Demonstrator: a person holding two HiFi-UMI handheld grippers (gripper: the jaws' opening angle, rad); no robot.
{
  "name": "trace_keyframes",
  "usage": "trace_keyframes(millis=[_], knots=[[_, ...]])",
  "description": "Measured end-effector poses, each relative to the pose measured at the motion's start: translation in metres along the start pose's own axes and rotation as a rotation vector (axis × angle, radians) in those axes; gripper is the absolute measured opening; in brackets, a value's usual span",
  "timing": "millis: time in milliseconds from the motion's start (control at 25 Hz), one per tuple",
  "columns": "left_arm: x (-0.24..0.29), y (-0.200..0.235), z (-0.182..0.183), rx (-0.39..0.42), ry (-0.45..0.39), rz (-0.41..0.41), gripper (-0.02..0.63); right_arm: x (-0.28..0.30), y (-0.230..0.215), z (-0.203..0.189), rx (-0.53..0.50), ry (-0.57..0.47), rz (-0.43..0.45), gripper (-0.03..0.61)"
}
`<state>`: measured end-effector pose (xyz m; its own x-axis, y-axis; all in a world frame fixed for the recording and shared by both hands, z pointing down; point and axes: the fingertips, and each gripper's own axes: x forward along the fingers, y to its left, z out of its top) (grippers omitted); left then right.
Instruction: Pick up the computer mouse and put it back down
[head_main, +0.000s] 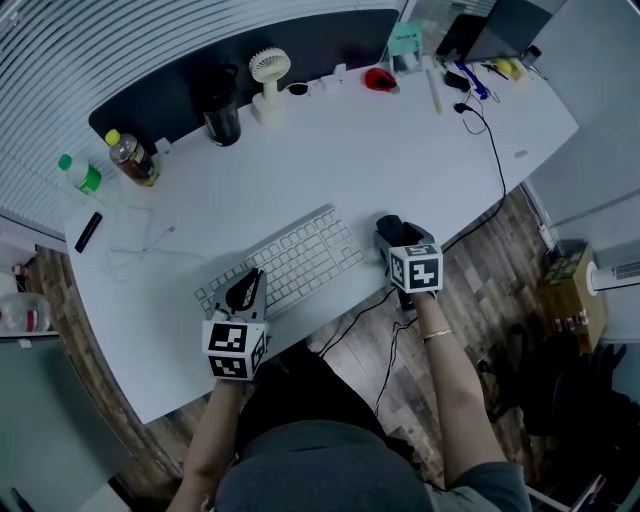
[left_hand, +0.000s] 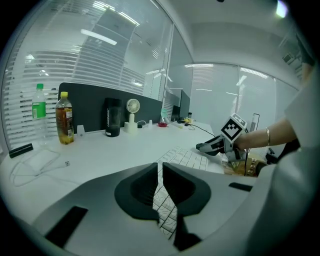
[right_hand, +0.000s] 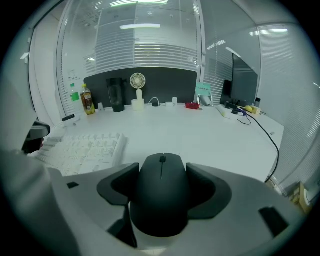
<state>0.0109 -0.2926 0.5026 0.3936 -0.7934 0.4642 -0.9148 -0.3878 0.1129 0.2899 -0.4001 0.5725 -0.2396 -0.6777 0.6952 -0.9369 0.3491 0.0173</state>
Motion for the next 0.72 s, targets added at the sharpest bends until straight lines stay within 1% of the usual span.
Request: trace_keyframes(millis=[360, 720], knots=[[0.015, 0.002, 0.005, 0.01, 0.011, -0.025, 0.044, 0.019, -0.006, -0.005, 0.034, 0.017, 0.0, 0.298], [0.024, -0.002, 0.008, 0.011, 0.016, -0.043, 0.044, 0.023, -0.006, -0.004, 0.034, 0.002, 0.027, 0.299]])
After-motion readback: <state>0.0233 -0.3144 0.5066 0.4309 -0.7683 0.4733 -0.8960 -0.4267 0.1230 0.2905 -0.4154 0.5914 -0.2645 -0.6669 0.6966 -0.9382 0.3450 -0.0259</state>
